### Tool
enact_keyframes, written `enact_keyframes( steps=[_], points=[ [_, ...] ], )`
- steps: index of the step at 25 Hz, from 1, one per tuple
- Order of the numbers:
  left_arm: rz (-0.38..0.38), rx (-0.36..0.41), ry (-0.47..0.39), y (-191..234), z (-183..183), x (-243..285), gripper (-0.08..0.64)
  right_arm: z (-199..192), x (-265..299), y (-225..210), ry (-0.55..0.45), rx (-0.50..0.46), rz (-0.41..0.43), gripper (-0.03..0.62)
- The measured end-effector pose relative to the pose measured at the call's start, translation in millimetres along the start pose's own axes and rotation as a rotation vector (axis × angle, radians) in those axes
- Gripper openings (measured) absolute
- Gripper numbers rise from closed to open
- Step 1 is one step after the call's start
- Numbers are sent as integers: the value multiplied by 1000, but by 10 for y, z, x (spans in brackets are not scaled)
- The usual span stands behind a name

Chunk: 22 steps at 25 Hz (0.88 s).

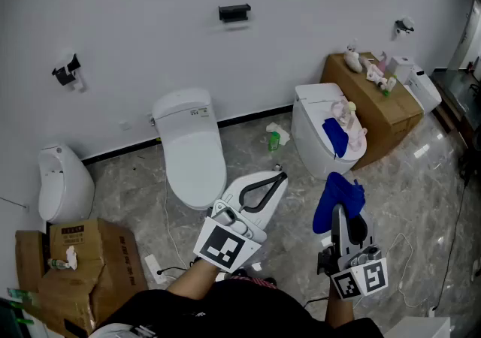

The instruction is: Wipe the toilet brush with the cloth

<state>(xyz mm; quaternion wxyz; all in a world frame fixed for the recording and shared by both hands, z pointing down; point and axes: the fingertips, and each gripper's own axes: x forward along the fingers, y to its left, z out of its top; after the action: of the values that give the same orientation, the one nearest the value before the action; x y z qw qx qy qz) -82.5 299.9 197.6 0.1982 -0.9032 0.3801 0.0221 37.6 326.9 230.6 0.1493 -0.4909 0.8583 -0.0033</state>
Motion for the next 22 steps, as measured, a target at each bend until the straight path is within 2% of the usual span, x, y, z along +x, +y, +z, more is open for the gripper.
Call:
enact_keyframes(
  steps=[10, 22],
  points=[
    [29, -77, 8, 52, 22, -17, 6, 69, -28, 2, -22, -10, 11, 67],
    [-4, -79, 18, -259, 104, 144, 6, 208, -321, -238, -71, 12, 14, 69]
  ],
)
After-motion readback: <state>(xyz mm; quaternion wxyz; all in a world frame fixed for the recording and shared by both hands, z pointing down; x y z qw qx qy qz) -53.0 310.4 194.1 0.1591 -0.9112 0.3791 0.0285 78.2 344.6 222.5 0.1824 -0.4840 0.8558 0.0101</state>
